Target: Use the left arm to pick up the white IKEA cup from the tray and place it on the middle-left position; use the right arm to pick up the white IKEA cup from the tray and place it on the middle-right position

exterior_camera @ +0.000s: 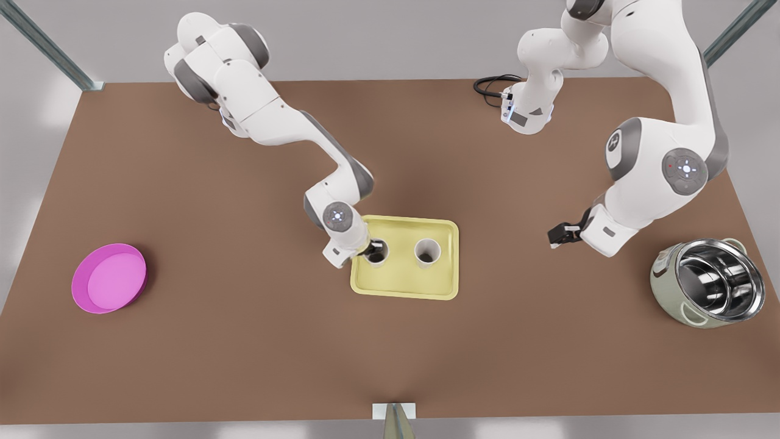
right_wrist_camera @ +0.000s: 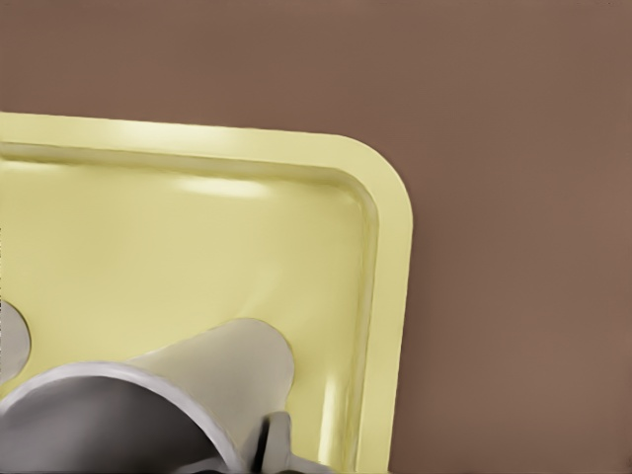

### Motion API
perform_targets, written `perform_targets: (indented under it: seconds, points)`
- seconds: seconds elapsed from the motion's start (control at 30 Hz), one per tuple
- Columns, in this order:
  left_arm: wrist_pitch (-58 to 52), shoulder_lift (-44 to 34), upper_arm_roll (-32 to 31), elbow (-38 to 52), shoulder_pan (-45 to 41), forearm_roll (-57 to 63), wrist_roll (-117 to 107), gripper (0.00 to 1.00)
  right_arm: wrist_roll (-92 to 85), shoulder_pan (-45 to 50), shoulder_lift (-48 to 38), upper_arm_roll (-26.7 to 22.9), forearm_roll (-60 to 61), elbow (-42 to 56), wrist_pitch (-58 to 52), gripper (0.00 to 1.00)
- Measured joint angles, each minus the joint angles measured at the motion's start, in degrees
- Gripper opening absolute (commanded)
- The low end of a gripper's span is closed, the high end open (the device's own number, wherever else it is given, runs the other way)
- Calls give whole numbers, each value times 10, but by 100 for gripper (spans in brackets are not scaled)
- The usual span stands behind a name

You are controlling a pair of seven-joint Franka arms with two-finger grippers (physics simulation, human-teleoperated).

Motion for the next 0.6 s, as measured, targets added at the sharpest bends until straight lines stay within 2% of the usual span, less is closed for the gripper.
perform_targets:
  seconds: [0.13,0.27,0.43,0.6]
  points:
    - [0,1,1,0,0,0,-1,100,9,-25,-60,3,25,-1,-17,0]
    - [2,26,-4,26,-26,3,-5,100,-20,-140,-102,3,29,-4,-92,0]
    - [10,63,-5,38,-93,25,-16,100,-103,-266,-103,2,-11,-3,-172,0]
    - [40,93,-6,37,-148,34,-40,100,-185,-309,-66,1,-70,4,-204,0]
